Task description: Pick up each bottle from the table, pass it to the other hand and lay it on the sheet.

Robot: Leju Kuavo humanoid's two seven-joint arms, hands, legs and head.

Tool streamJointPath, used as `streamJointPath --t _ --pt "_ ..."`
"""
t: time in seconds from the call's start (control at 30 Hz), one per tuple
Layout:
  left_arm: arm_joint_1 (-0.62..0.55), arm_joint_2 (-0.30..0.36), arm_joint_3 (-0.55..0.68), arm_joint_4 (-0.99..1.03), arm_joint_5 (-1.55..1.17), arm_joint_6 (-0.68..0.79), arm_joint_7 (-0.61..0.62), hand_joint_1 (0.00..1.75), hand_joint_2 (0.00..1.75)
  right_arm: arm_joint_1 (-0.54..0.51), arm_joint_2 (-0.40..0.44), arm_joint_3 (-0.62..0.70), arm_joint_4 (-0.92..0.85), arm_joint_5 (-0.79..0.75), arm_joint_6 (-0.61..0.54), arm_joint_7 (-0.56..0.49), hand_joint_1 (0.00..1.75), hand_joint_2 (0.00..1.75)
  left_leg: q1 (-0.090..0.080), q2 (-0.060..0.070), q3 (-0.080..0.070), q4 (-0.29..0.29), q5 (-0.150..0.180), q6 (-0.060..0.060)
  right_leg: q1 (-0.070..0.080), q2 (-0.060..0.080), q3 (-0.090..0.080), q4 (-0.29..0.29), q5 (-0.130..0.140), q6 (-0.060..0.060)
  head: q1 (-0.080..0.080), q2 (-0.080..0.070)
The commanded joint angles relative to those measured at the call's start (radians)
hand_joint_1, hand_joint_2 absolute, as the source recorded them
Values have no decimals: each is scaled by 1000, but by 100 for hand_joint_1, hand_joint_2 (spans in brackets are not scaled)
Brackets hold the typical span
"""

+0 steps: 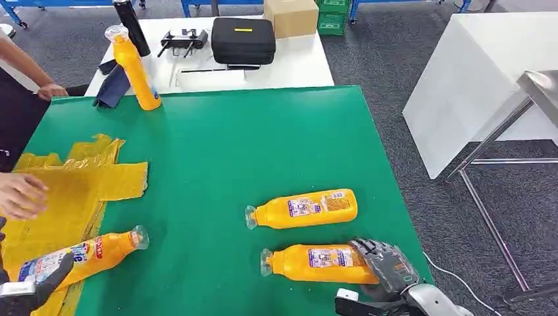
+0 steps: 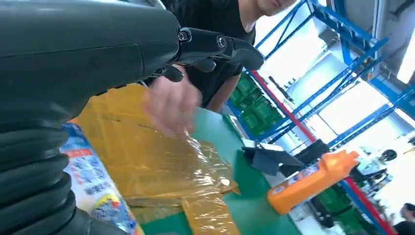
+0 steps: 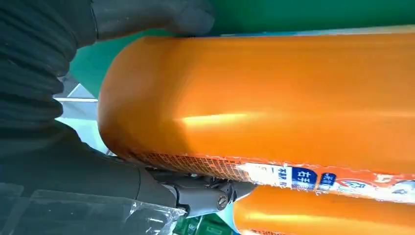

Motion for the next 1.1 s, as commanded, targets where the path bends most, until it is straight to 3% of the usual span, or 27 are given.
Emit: streamJointPath --t 0.03,0.1,0.17,0.2,0.27,0.37,0.43,0.53,0.57,0.67,0.73,0.8,0.97,1.1 --pt "-12 20 -111 2 204 -169 26 0 175 -20 79 80 188 -49 5 -1 175 175 2 -1 3 -1 0 -2 2 -3 5 -3 0 -1 0 0" --pt "-9 24 -115 2 440 -415 105 0 175 -47 144 80 243 -55 -2 -12 175 175 3 0 5 -2 0 -3 3 -2 6 -4 0 -2 0 0" --pt "-8 18 -113 3 440 -417 104 0 175 -59 159 84 259 -54 2 -12 175 175 3 1 8 -2 -1 -2 3 -1 6 -4 0 -2 0 0" --pt "11 17 -95 14 701 -629 203 0 175 -79 190 71 295 -66 -12 -46 175 175 4 3 10 -1 -4 0 3 0 5 -4 0 -1 0 0" --pt "80 -13 -44 -13 888 -834 281 0 175 -105 247 26 339 -106 -54 -144 175 175 3 10 15 -2 -11 -1 3 7 5 -4 -1 -2 0 0" --pt "139 -94 27 -62 977 -990 343 0 175 -105 296 -35 330 -139 -87 -222 175 175 4 24 17 -4 -14 -1 4 20 14 -6 -2 -3 0 0" --pt "143 -142 39 -85 1051 -1059 400 0 175 -69 360 -108 260 -182 -166 -333 175 175 4 23 19 -2 -13 -2 4 18 17 -4 0 -5 0 0" --pt "152 -267 38 -141 1054 -1107 401 0 175 30 454 -172 41 -314 -244 -507 175 175 4 16 18 0 -10 -2 5 12 15 -2 -3 -4 0 0" --pt "160 -286 12 -147 1073 -1110 414 0 175 42 470 -170 -6 -327 -250 -522 175 175 5 14 16 2 -10 -2 5 10 14 -1 -4 -4 0 0" --pt "164 -286 -8 -149 1067 -1092 409 0 175 44 472 -163 -27 -325 -245 -507 175 175 3 6 9 2 -7 -1 3 3 10 1 -4 -3 -1 0" --pt "182 -286 -82 -137 1136 -1093 411 0 175 43 506 -170 -48 -400 -227 -601 175 175 4 5 9 1 -7 0 4 3 10 0 -4 -3 -1 0" --pt "194 -286 -165 -144 1105 -1047 375 0 175 28 542 -150 -60 -419 -201 -615 175 175 3 4 8 1 -6 0 3 2 10 0 -4 -2 0 0" --pt "193 -185 -403 -116 921 -819 209 0 175 -59 613 -70 18 -442 -151 -598 175 175 3 3 6 1 -6 -1 3 1 8 0 -4 -1 0 0" --pt "178 -132 -499 -101 868 -723 158 0 175 -109 643 -24 72 -462 -143 -583 175 175 3 4 6 0 -5 -1 3 2 8 -1 -3 -1 0 0"
